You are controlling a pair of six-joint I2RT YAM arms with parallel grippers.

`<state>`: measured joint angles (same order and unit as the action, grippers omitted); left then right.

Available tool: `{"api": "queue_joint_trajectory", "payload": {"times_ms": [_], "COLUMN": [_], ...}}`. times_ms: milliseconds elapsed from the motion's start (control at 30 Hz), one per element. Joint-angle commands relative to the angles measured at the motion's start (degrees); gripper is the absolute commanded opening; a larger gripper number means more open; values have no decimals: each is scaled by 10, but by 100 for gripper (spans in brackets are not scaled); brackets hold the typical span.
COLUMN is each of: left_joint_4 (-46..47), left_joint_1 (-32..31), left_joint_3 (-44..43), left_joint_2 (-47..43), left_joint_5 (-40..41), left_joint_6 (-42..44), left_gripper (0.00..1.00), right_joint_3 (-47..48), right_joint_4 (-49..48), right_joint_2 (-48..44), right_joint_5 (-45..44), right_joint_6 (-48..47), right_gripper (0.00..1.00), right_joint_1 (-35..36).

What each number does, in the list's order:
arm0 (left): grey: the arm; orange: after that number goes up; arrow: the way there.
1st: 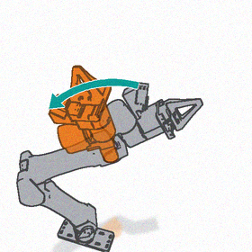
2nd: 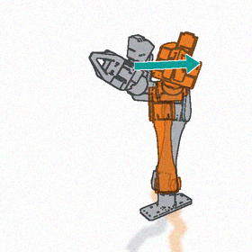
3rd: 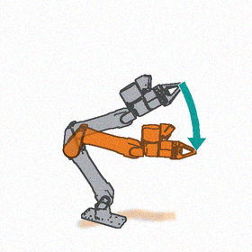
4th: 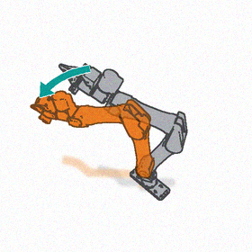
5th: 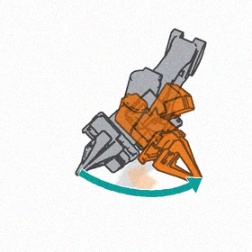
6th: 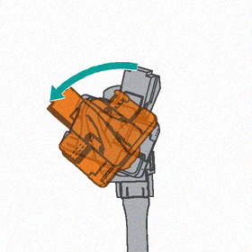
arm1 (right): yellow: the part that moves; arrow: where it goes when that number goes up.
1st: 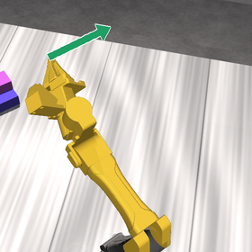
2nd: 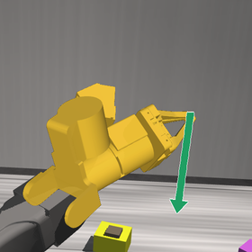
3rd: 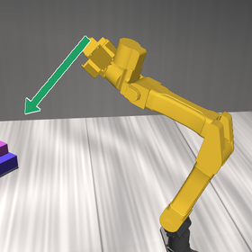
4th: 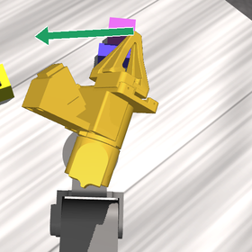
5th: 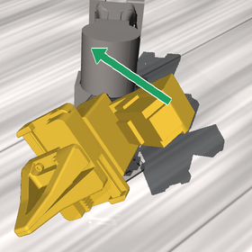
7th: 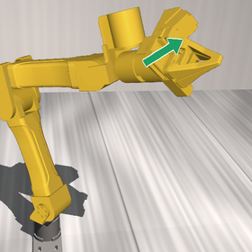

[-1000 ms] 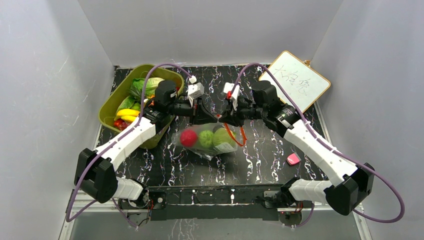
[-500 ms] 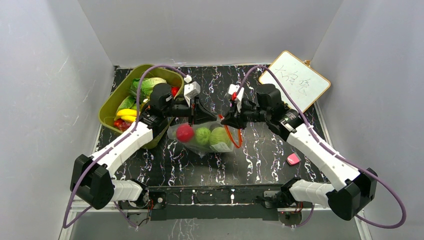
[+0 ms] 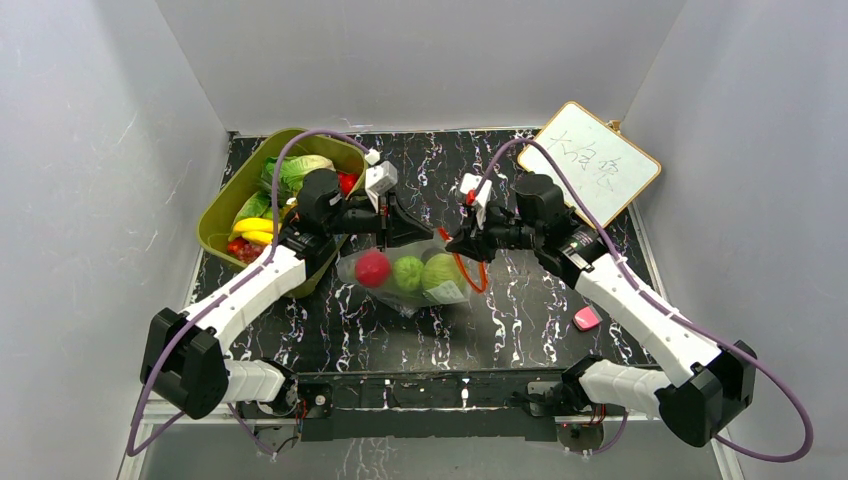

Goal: Place the food in the zip-top bag and seal the zipper
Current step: Zip the zipper food storage bag at the center of the board.

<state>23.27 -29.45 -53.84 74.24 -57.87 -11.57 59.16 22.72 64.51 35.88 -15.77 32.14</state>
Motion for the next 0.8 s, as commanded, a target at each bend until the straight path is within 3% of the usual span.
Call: {"api": "queue_joint_trajectory", "payload": {"times_ms": [0, 133, 233, 400, 767], "left_joint_4": [4, -95, -149, -150, -133], "left_joint_1": [12, 12, 12, 12, 11], "left_joint_3": [-49, -85, -108, -113, -125], "left_joint_2": [-33, -21, -8, 10, 58], "left_joint_5": [-32, -57, -64, -73, -69], "left_joint_6": [42, 120, 164, 169, 174], "left_gripper": [4, 38, 49, 54, 51], "right_joint_3": [47, 95, 112, 129, 134], "right_joint_4": [65, 84, 82, 79, 55], "right_joint_2": [5, 27, 35, 51, 62], "right_joint_5": [-23, 3, 11, 20, 38], "right_joint_6": [-36, -40, -40, -45, -40], "right_gripper": [0, 0, 0, 0, 0], "right_joint_1": [-7, -7, -7, -7, -7]}}
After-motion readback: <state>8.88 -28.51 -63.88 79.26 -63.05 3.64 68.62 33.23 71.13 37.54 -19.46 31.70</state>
